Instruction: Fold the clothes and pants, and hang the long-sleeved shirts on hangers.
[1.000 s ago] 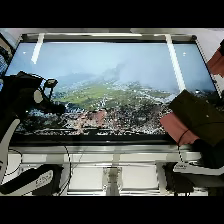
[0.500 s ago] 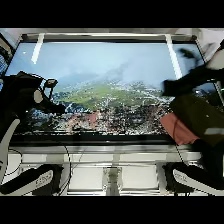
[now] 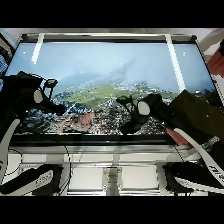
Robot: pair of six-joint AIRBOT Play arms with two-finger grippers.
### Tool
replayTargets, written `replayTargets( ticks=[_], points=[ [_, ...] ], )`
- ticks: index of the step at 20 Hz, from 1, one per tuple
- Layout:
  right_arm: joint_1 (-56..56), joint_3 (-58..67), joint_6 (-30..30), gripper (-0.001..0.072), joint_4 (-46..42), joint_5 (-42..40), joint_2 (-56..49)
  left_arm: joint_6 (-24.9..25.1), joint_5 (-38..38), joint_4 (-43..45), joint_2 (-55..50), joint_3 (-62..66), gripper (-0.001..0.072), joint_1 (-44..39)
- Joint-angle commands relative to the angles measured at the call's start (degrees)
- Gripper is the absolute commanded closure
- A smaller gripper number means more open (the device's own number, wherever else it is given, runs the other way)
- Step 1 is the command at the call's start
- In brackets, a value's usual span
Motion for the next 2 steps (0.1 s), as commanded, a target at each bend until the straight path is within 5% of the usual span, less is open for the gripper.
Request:
replayTargets(
  ticks=[1,2],
  points=[
    [2.6,-2.6,1.5,0.0691,0.1,-2.2,-0.4,0.0,0.0,0.0,0.0,0.0,0.0218,0.0],
    [2.6,-2.6,1.5,0.0692,0.1,-2.8,-0.4,0.0,0.0,0.0,0.0,0.0,0.0219,0.0]
  ],
)
